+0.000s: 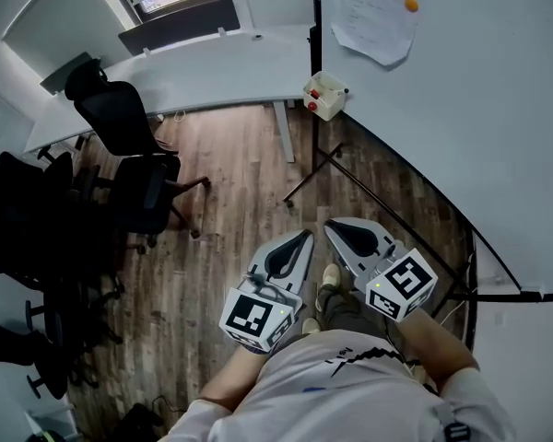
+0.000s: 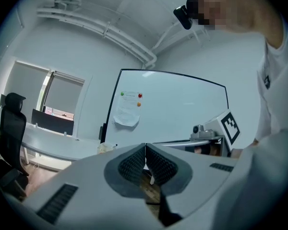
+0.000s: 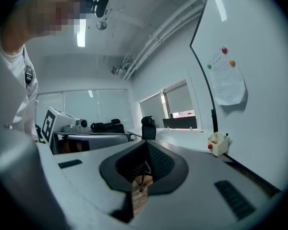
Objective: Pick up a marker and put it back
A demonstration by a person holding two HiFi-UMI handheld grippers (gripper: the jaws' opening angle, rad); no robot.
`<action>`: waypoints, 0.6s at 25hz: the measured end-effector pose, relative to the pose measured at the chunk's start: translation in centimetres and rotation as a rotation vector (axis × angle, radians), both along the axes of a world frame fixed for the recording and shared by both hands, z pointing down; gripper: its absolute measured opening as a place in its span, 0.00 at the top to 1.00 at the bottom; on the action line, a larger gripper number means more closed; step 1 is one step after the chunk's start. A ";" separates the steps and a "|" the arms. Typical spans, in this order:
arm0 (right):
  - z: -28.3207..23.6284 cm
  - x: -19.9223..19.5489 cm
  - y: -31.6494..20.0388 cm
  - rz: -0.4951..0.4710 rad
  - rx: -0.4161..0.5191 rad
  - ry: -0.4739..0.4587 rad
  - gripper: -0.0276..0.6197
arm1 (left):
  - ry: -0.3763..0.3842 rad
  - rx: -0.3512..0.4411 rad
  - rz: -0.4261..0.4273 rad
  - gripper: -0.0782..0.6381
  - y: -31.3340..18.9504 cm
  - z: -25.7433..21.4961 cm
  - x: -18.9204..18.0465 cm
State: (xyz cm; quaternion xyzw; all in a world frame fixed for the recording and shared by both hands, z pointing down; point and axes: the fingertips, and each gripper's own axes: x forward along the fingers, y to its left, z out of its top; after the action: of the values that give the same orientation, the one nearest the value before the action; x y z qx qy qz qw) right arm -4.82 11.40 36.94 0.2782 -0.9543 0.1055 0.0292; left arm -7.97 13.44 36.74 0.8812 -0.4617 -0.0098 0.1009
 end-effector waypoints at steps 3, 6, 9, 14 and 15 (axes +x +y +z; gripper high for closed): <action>0.5 0.3 -4.5 -0.007 -0.017 -0.011 0.93 | -0.013 -0.015 -0.005 0.87 -4.4 0.4 0.3; 0.8 1.1 -8.7 -0.012 -0.036 -0.016 0.93 | -0.021 -0.031 -0.008 0.87 -8.3 0.6 0.9; 0.8 2.0 -12.5 -0.019 -0.033 -0.025 0.93 | -0.028 -0.025 -0.013 0.87 -12.2 0.4 1.7; 2.1 4.5 -17.6 -0.018 -0.070 -0.041 0.93 | -0.026 -0.053 -0.005 0.87 -17.5 1.7 4.1; 2.3 4.9 -18.4 -0.012 -0.070 -0.039 0.93 | -0.027 -0.056 0.000 0.87 -18.3 1.8 4.5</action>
State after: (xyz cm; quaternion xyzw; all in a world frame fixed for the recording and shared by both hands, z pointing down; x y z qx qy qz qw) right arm 0.11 -7.02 39.20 0.2693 -0.9520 0.1439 0.0209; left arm -3.47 -4.83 38.55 0.8780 -0.4633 0.0151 0.1191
